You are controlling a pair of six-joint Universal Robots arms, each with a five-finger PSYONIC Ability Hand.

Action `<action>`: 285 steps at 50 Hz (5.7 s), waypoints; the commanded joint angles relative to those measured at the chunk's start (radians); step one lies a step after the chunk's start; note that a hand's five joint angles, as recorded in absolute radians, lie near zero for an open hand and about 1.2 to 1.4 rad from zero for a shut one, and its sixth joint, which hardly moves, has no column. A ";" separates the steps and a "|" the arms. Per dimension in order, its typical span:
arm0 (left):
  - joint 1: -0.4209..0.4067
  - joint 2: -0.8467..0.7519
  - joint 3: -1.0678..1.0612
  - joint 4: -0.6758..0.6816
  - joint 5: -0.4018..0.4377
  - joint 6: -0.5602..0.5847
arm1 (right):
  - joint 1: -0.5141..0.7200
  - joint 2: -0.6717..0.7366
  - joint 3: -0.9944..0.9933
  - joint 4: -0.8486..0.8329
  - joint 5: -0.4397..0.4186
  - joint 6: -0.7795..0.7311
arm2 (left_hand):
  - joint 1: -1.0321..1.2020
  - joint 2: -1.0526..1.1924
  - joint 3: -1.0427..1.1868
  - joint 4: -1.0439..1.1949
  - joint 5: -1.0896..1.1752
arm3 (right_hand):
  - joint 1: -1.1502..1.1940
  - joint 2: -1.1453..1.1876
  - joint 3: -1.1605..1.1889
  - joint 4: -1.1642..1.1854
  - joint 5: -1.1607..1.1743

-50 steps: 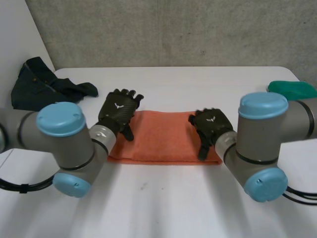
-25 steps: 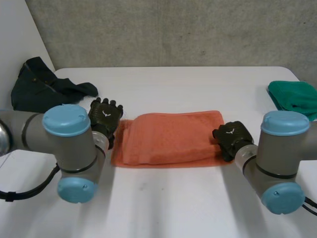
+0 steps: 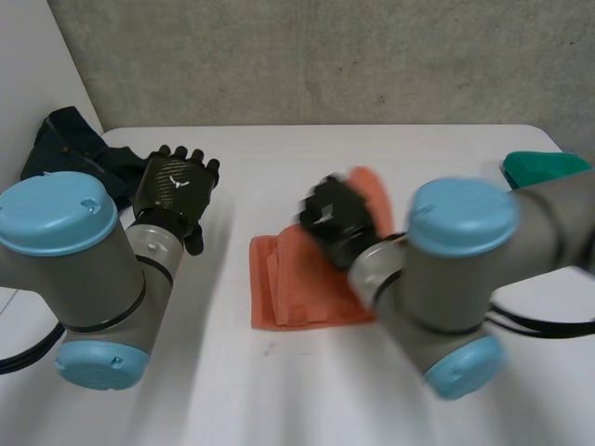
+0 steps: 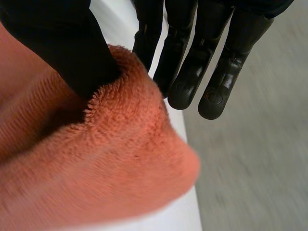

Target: Fold the laundry.

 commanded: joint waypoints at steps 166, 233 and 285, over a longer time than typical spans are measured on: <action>-0.016 0.162 0.326 -0.595 0.609 -0.406 | -0.001 0.273 -0.036 -0.287 0.083 0.581 | 0.075 0.060 0.052 0.061 0.044 | -0.494 -0.724 -0.729 -0.738 -0.692; 0.003 0.161 0.328 -0.586 0.609 -0.437 | -0.019 0.424 -0.367 -0.086 -0.007 0.584 | 0.102 0.087 0.078 0.087 0.070 | 0.450 0.219 0.215 0.205 0.252; 0.009 0.161 0.329 -0.586 0.609 -0.477 | -0.823 0.461 -1.096 -0.009 -0.366 0.629 | 0.102 0.087 0.078 0.087 0.070 | 0.450 0.219 0.215 0.205 0.252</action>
